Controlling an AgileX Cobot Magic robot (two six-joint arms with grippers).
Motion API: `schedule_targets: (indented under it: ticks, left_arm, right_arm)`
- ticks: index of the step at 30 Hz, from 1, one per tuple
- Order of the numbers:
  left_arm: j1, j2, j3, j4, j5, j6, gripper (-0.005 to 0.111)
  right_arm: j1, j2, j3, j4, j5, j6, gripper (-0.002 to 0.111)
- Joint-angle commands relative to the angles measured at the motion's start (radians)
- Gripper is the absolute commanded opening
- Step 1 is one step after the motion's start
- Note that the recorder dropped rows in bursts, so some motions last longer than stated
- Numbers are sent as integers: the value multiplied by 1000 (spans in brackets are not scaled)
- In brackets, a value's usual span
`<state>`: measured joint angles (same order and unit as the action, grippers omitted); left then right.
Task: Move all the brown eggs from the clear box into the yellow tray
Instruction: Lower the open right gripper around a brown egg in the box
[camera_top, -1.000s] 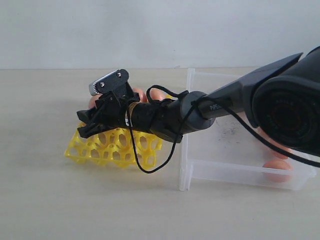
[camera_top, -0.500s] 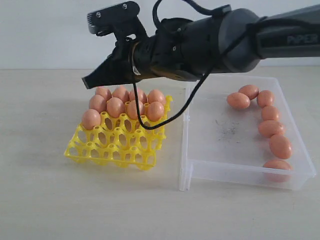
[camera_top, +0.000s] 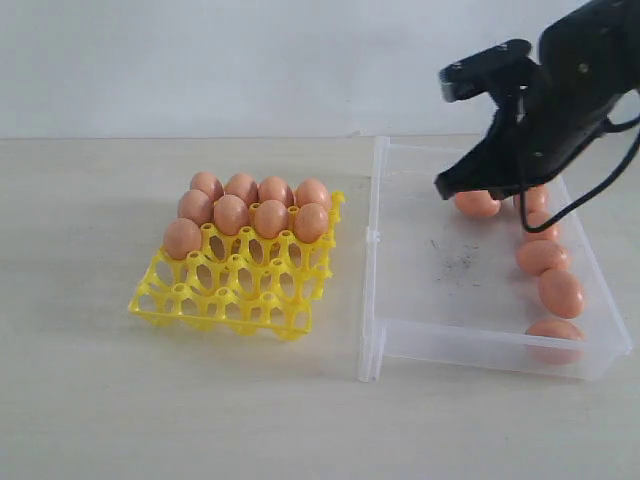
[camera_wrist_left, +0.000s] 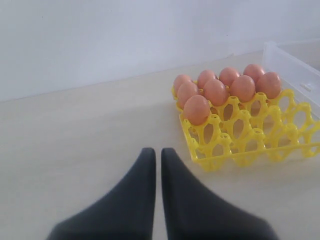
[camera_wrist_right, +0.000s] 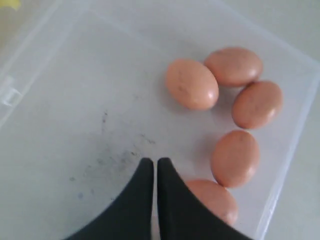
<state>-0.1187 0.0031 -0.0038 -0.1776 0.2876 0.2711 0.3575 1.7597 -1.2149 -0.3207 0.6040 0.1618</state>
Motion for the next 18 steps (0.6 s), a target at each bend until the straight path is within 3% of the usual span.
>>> schedule_targets:
  ticks: [1, 5, 7, 9, 11, 12, 15, 18]
  left_arm:
    - [-6, -3, 4, 2, -4, 0, 4]
    - [-6, -3, 4, 2, -4, 0, 4]
    - [-6, -3, 4, 2, -4, 0, 4]
    - [-6, -3, 4, 2, -4, 0, 4]
    - [-6, -3, 4, 2, -4, 0, 4]
    - [-6, -3, 4, 2, -4, 0, 4]
    - [-6, -3, 4, 2, -4, 0, 4]
    - [-6, -3, 4, 2, -4, 0, 4]
  right_arm:
    - [-157, -1, 0, 229, 118, -240, 0]
    - [-229, 29, -7, 248, 216, -525, 0]
    - [-227, 32, -7, 248, 218, -656, 7]
    - [-227, 32, -7, 248, 195, -717, 30]
    - [-227, 33, -7, 236, 143, -726, 68]
    - [-227, 33, -7, 234, 134, -726, 69]
    - [-227, 70, -7, 232, 120, -787, 55]
    - [-227, 125, -7, 230, 94, -831, 49]
